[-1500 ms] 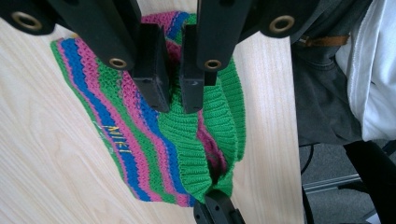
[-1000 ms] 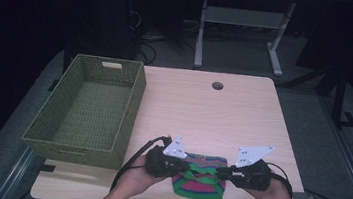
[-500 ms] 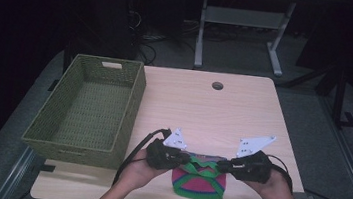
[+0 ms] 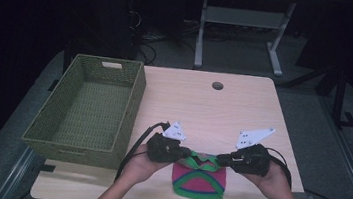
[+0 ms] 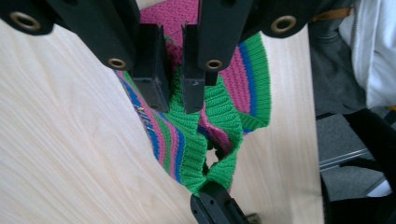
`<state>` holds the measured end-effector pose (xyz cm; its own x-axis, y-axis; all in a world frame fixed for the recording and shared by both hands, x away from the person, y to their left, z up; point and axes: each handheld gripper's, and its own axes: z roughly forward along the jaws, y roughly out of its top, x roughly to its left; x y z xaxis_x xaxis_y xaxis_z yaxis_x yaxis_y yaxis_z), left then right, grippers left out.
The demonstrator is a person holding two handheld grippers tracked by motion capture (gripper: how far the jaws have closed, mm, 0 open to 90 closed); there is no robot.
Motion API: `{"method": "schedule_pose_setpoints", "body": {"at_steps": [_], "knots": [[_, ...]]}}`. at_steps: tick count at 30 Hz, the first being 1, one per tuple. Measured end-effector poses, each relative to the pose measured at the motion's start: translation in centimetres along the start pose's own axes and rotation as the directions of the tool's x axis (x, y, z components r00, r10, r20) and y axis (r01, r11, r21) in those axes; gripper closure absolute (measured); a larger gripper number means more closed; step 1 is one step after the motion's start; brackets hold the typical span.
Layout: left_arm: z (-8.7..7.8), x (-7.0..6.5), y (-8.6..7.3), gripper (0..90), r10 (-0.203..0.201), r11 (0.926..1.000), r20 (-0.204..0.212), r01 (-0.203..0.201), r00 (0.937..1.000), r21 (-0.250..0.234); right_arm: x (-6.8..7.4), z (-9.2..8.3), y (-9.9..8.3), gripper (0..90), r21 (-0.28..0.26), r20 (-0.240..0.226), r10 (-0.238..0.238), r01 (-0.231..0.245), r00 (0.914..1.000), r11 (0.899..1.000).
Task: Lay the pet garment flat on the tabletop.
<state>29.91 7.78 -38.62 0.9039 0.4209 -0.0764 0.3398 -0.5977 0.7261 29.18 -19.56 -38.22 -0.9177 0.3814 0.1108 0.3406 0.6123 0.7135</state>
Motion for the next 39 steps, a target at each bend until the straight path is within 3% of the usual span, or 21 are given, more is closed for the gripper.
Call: {"method": "schedule_pose_setpoints", "body": {"at_steps": [8, 16, 27, 35, 39], "knots": [[0.3, 1.2, 0.1, 86.3, -0.044, 0.999, 0.014, 0.044, 0.9989, 0.0, -0.8, 0.2, 0.0, 77.4, 0.003, -0.004, 0.021, -0.021, 0.9998, 1.0], [0.8, 2.3, 0.2, 86.6, -0.107, 0.9942, 0.017, 0.107, 0.9941, -0.008, -1.5, 0.4, -0.3, 65.2, 0.01, -0.027, 0.05, -0.05, 0.9984, 0.999], [1.4, 3.4, 0.6, 86.7, -0.164, 0.9864, 0.016, 0.164, 0.9864, -0.007, -1.0, 0.7, -0.3, 53.8, 0.022, -0.083, 0.011, -0.009, 0.9965, 1.0], [1.7, 4.4, 0.5, 86.8, -0.227, 0.9736, 0.031, 0.228, 0.9734, -0.014, -0.7, 1.7, -0.5, 49.3, 0.073, -0.052, -0.047, 0.051, 0.9975, 0.996], [1.7, 4.8, 0.5, 86.8, -0.243, 0.9697, 0.036, 0.244, 0.9694, -0.017, -0.6, 2.1, -0.5, 54.4, 0.094, -0.033, -0.065, 0.068, 0.9974, 0.993]]}}
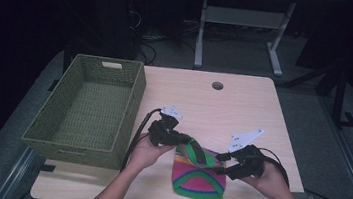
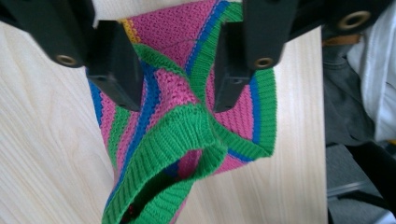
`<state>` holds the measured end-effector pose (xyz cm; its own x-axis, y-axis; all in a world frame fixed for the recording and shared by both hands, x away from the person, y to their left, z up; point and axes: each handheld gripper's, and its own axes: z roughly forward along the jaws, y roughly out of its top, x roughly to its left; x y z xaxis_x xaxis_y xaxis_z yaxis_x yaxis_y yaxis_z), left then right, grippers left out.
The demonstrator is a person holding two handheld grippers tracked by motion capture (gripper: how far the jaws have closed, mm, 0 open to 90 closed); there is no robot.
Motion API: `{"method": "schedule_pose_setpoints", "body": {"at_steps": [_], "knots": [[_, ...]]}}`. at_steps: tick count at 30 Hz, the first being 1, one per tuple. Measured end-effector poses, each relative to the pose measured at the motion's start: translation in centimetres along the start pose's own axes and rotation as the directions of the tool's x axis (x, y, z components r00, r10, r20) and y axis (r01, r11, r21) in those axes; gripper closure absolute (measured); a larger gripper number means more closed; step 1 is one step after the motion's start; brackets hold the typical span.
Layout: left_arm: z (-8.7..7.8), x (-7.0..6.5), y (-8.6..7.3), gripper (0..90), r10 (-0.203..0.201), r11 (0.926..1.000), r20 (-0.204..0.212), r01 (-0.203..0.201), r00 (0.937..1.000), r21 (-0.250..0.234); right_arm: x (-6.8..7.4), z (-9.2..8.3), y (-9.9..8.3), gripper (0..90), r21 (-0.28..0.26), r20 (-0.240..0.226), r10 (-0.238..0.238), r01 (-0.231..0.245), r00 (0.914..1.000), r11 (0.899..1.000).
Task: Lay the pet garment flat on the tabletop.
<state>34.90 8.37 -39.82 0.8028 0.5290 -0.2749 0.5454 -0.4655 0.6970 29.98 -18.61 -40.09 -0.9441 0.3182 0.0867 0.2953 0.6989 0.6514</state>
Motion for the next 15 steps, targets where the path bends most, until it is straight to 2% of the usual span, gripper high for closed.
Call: {"method": "schedule_pose_setpoints", "body": {"at_steps": [1, 2, 4, 6, 7, 11, 12, 15], "knots": [[0.0, 0.0, 0.0, 86.8, -0.002, 1.0, 0.0, 0.002, 1.0, -0.001, 0.0, 0.2, 0.0, 64.8, 0.014, 0.009, -0.012, 0.012, 0.9999, 1.0], [0.0, 0.1, 0.0, 86.8, -0.002, 1.0, 0.001, 0.002, 1.0, -0.003, 0.0, 0.2, 0.0, 64.8, 0.014, 0.009, -0.012, 0.012, 0.9999, 1.0], [0.0, 0.1, 0.0, 86.8, -0.004, 1.0, 0.003, 0.004, 1.0, -0.004, -0.2, 0.4, 0.1, 75.2, 0.022, 0.014, -0.009, 0.008, 0.9999, 1.0], [0.0, 0.2, 0.0, 86.7, -0.006, 1.0, 0.003, 0.006, 1.0, -0.008, -0.3, 0.4, 0.1, 81.5, 0.019, 0.014, 0.001, -0.001, 0.9999, 1.0], [0.0, 0.2, 0.0, 86.3, -0.014, 0.9999, 0.004, 0.014, 0.9999, -0.009, -0.5, 0.3, 0.3, 83.3, 0.012, 0.028, 0.003, -0.004, 0.9996, 1.0], [0.1, 0.3, 0.1, 85.6, -0.022, 0.9997, 0.004, 0.022, 0.9998, -0.009, -0.8, 0.0, 0.4, 84.1, -0.002, 0.034, 0.026, -0.026, 0.9991, 1.0], [0.0, 0.3, 0.2, 84.5, -0.016, 0.9998, 0.004, 0.016, 0.9999, -0.008, -1.1, -0.3, 0.5, 84.4, -0.016, 0.034, 0.053, -0.052, 0.998, 0.998], [-0.2, 0.3, 0.4, 80.3, -0.004, 0.9998, 0.017, 0.004, 0.9998, -0.02, -1.5, -0.5, 0.6, 84.4, -0.024, 0.04, 0.065, -0.064, 0.9971, 0.998]]}}
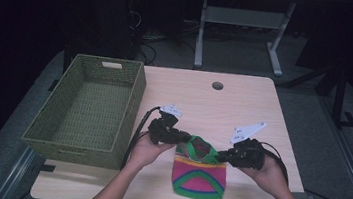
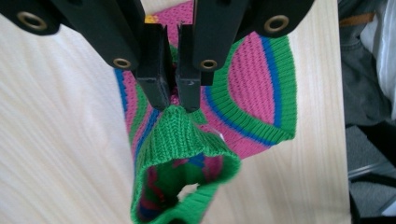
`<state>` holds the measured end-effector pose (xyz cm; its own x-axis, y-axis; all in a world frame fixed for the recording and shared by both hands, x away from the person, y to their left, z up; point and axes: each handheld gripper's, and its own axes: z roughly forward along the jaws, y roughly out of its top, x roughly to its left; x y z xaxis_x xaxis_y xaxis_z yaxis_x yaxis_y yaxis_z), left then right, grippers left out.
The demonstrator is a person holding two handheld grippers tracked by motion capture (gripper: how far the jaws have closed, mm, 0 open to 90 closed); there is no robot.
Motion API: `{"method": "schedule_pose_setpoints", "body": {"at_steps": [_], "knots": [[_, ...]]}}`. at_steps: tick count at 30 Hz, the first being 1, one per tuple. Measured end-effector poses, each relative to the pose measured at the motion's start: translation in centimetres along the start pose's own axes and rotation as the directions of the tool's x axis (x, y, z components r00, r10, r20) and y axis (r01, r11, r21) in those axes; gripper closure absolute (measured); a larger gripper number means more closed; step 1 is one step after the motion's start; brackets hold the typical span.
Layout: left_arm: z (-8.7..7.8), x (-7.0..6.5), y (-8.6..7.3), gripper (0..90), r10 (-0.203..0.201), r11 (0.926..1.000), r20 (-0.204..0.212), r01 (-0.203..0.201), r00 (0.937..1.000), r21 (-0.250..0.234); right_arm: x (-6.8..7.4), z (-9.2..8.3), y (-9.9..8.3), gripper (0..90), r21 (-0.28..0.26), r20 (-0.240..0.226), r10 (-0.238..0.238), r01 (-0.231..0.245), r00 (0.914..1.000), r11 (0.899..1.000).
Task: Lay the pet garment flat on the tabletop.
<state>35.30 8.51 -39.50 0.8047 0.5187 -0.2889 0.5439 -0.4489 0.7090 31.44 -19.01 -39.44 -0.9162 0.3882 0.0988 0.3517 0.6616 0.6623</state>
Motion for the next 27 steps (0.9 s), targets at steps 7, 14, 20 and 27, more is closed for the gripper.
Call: {"method": "schedule_pose_setpoints", "body": {"at_steps": [7, 14, 20, 27], "knots": [[-0.4, 0.2, 0.0, 67.6, 0.021, 0.9996, 0.032, -0.02, 0.9993, -0.021, -1.5, -0.7, 0.5, 84.5, -0.031, 0.014, 0.06, -0.06, 0.9981, 0.998], [-1.0, 0.2, -0.2, 60.4, 0.055, 0.9978, 0.058, -0.053, 0.9968, -0.04, -2.9, -0.7, 0.9, 84.5, -0.031, 0.029, 0.089, -0.088, 0.9956, 0.996], [-1.6, 0.4, -0.4, 58.8, 0.074, 0.9965, 0.084, -0.07, 0.9937, -0.046, -4.1, -0.4, 1.1, 84.5, -0.031, 0.033, 0.116, -0.115, 0.9927, 0.993], [-1.3, 0.6, -0.6, 52.8, 0.097, 0.995, 0.098, -0.094, 0.9905, -0.033, -5.0, -0.1, 1.5, 84.4, -0.023, 0.04, 0.128, -0.127, 0.991, 0.992]]}}
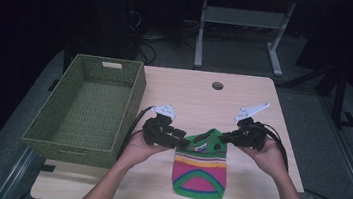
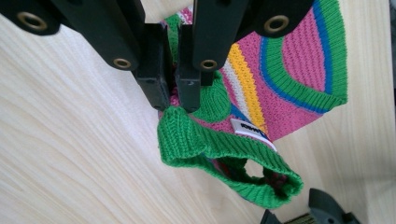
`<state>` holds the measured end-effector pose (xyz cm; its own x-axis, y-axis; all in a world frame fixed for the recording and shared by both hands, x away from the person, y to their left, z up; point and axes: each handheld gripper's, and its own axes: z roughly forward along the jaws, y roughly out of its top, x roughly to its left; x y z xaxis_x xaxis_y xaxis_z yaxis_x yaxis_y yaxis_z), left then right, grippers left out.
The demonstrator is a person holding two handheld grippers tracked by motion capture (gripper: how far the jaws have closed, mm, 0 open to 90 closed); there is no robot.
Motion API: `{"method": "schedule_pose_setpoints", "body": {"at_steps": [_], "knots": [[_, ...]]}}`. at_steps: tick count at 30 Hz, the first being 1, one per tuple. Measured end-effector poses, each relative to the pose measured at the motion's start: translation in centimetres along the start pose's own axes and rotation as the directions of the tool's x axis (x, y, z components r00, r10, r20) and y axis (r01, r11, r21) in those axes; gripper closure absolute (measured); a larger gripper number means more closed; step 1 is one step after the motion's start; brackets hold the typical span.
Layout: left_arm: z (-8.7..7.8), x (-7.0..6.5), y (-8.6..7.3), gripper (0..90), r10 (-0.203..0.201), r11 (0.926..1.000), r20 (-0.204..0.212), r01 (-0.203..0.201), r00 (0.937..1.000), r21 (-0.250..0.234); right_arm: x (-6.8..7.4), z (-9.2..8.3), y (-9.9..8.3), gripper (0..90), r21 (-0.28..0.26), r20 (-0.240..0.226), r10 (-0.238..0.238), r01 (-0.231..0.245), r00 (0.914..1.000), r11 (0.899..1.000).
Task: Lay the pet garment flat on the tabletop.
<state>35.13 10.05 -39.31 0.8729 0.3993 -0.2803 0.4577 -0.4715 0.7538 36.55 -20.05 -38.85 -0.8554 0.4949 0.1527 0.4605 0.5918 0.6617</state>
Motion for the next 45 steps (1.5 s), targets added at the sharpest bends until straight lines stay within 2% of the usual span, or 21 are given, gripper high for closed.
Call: {"method": "schedule_pose_setpoints", "body": {"at_steps": [3, 5, 6, 7, 9, 12, 16, 22, 24, 34, 38, 41, 45], "knots": [[0.0, 0.1, 0.0, 53.2, 0.008, 1.0, -0.008, -0.008, 0.9999, 0.002, -0.4, 0.0, 0.3, 84.4, -0.004, 0.001, 0.014, -0.014, 0.9999, 1.0], [0.4, 0.2, 0.1, 56.8, 0.015, 0.9995, -0.083, -0.013, 0.9964, 0.028, -0.6, 0.1, 0.4, 84.4, -0.004, 0.003, 0.008, -0.008, 1.0, 1.0], [0.4, 0.2, 0.1, 62.4, 0.015, 0.9995, -0.083, -0.013, 0.9964, 0.028, -0.6, 0.1, 0.4, 84.4, -0.004, 0.003, 0.008, -0.008, 1.0, 1.0], [0.6, 0.3, 0.2, 62.4, 0.029, 0.9988, -0.111, -0.024, 0.9934, 0.044, -0.7, 0.2, 0.5, 84.4, -0.003, 0.002, 0.012, -0.012, 0.9999, 1.0], [0.9, 0.4, 0.2, 71.2, 0.033, 0.9985, -0.132, -0.027, 0.9907, 0.048, -0.8, 0.4, 0.6, 84.4, -0.004, -0.002, 0.015, -0.015, 0.9999, 1.0], [1.2, 0.8, 0.4, 82.6, 0.028, 0.9991, -0.16, -0.023, 0.9867, 0.036, -1.3, 0.7, 0.7, 84.3, -0.012, -0.001, 0.02, -0.02, 0.9998, 1.0], [1.8, 1.4, 0.7, 83.6, 0.031, 0.9989, -0.203, -0.023, 0.9786, 0.041, -1.8, 0.9, 0.7, 84.1, -0.011, -0.003, 0.051, -0.051, 0.9987, 0.999], [3.2, 2.3, 1.1, 83.7, 0.001, 0.9998, -0.255, 0.004, 0.9669, 0.017, -2.8, 1.4, 0.7, 83.9, -0.009, 0.004, 0.081, -0.081, 0.9967, 0.997], [3.6, 2.5, 1.3, 83.8, 0.008, 0.9996, -0.272, 0.0, 0.9622, 0.03, -3.4, 1.7, 0.6, 83.9, -0.008, 0.009, 0.099, -0.099, 0.995, 0.995], [5.1, 3.9, 1.8, 84.5, -0.032, 0.9992, -0.306, 0.037, 0.9515, 0.013, -4.8, 2.3, 0.0, 83.5, -0.005, 0.029, 0.148, -0.148, 0.9886, 0.989], [5.4, 4.3, 1.9, 84.5, -0.048, 0.9987, -0.299, 0.051, 0.9529, 0.003, -5.4, 2.4, -0.2, 83.3, -0.006, 0.037, 0.164, -0.164, 0.9857, 0.986], [5.7, 4.4, 2.1, 84.5, -0.043, 0.9988, -0.299, 0.048, 0.9534, 0.009, -5.6, 2.6, -0.2, 83.2, -0.004, 0.043, 0.169, -0.169, 0.9848, 0.986], [5.9, 4.6, 2.4, 84.5, -0.05, 0.9984, -0.298, 0.055, 0.9532, 0.009, -6.2, 3.0, -0.4, 82.7, -0.012, 0.049, 0.196, -0.196, 0.9793, 0.981]]}}
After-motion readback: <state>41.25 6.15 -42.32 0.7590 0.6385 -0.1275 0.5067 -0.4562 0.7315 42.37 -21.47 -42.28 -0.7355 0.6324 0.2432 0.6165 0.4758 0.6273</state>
